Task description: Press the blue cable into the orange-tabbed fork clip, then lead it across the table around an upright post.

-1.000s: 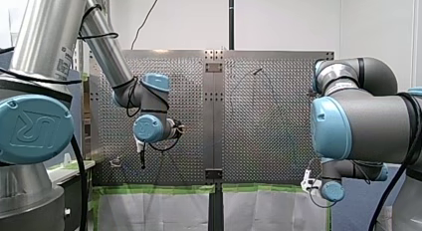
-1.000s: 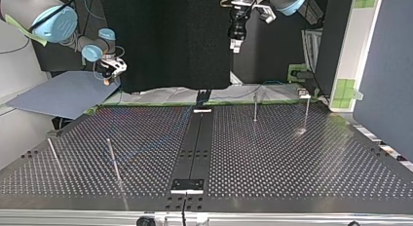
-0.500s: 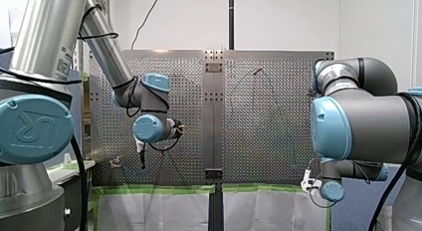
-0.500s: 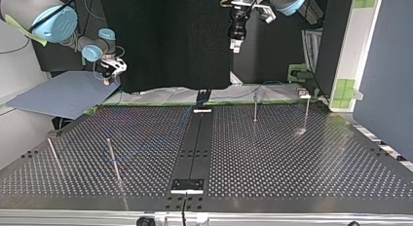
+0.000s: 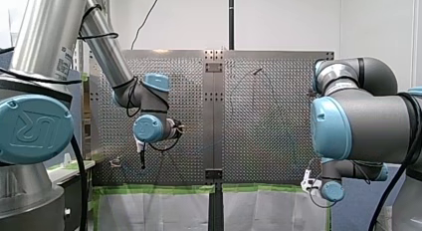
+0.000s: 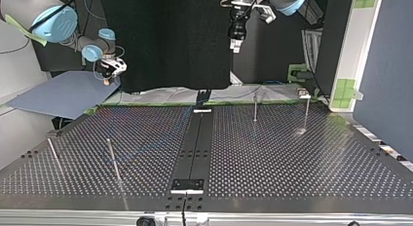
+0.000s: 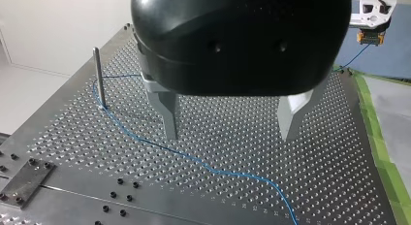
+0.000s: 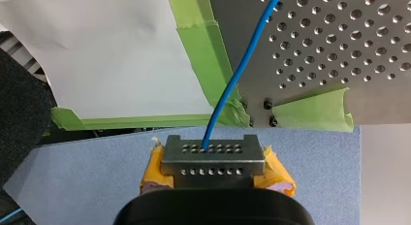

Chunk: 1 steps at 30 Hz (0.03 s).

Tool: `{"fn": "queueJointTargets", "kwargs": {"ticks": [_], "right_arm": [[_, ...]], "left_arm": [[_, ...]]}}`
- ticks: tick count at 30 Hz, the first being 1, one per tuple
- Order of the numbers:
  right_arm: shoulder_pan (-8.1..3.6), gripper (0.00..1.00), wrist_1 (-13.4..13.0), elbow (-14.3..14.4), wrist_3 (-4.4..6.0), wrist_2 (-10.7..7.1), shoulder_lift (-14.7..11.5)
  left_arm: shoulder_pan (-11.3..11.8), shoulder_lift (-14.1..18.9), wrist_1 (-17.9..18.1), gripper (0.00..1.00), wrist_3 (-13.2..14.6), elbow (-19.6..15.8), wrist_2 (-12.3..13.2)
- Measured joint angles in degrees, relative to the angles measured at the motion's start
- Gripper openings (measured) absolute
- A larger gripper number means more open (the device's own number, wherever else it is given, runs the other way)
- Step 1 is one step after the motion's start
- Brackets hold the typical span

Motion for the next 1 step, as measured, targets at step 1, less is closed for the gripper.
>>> {"fn": "queueJointTargets", "kwargs": {"ticks": [1], "right_arm": [[0.00,0.00,0.00,0.00,0.00,0.00,0.00]], "left_arm": [[0.00,0.00,0.00,1.00,0.00,0.00,0.00]]}}
